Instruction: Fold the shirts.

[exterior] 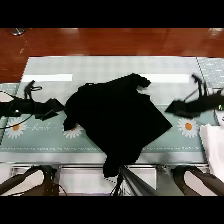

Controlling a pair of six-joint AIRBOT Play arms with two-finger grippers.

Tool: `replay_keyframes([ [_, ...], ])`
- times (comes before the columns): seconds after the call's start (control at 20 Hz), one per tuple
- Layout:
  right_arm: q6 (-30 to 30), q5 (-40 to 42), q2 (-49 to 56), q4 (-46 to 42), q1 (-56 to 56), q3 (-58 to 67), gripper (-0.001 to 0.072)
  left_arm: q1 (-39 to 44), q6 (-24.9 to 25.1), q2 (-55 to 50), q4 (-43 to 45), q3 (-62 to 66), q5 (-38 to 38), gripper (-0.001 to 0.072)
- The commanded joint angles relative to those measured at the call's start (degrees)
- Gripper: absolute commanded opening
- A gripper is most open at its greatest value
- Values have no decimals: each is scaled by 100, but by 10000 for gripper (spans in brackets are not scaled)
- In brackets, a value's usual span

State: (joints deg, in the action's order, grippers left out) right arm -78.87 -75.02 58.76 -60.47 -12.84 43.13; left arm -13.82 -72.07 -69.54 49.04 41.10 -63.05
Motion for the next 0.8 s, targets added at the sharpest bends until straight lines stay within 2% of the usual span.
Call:
replay_keyframes([
  [0.0,138,79,-907,382,-96,-1436,617,238,815,-662,-1113,-140,-26,701],
  [0.1,131,-81,-1078,343,-96,-1703,617,439,1394,-1027,-2085,-140,-24,699],
  [0.15,133,-232,-1078,341,-96,-1788,617,531,1534,-1189,-2446,-138,-28,629],
  [0.2,133,-315,-1078,343,-96,-1860,617,590,1631,-1318,-2577,-133,-63,153],
  [0.25,129,-380,-1075,376,-96,-1937,617,632,1751,-1414,-2594,-109,-116,27],
  [0.35,94,-378,-1069,452,44,-2103,617,629,1919,-1475,-2566,-74,-264,27],
  [0.55,-129,-190,-570,752,1169,-2243,617,621,1919,-1473,-2553,-52,-260,27],
  [0.75,-157,560,31,1364,2033,-2229,617,623,1915,-1473,-2553,-52,-308,28],
])
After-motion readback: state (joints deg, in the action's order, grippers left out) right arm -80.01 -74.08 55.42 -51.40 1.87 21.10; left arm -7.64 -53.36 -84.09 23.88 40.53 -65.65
